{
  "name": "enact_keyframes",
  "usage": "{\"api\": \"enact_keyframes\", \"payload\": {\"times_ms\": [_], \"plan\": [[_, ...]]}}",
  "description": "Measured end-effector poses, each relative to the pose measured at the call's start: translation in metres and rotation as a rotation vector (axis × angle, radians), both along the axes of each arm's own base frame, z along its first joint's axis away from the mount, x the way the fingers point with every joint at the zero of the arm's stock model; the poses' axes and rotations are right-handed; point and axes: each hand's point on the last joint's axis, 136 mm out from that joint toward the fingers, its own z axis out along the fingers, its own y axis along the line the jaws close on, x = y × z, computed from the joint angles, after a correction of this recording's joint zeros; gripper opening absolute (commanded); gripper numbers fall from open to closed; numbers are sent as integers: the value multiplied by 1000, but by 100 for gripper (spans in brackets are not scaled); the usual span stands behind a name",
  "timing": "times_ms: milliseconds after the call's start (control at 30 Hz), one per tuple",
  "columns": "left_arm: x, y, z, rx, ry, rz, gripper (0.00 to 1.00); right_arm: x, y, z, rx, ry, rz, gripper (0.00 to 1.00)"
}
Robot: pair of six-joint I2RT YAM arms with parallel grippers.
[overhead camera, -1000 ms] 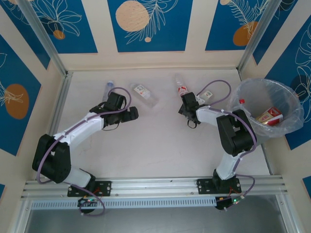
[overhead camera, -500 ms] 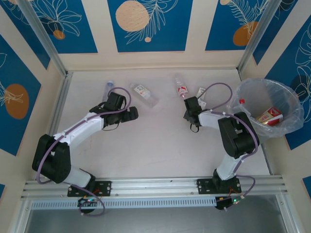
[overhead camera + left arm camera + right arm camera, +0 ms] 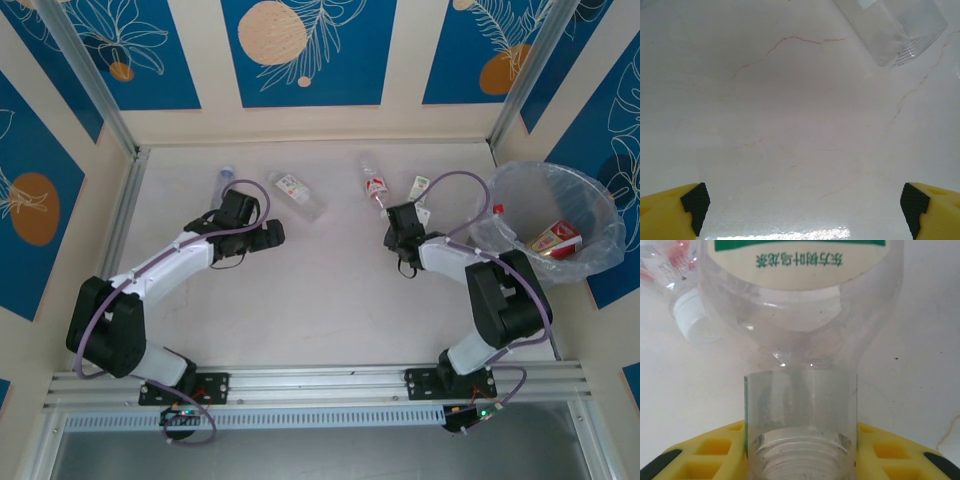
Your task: Put the plastic bottles in the bin
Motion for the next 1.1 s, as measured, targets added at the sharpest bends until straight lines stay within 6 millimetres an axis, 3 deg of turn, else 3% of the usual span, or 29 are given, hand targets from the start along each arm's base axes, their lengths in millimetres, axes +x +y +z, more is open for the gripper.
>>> {"api": "enact_keyframes", "payload": {"times_ms": [133, 467, 767, 1100], "plan": [[1, -3, 2, -14, -7, -3, 99, -4, -1, 17, 19, -46, 3, 0], [5, -11, 4, -55, -17, -18, 99, -17, 4, 59, 86, -164, 57, 0], [11, -25, 13, -127, -64, -54, 99, -28, 28, 106, 170, -283, 229, 0], [4, -35, 42, -212, -149, -105, 99, -44, 45, 153, 218, -410, 387, 0]]}}
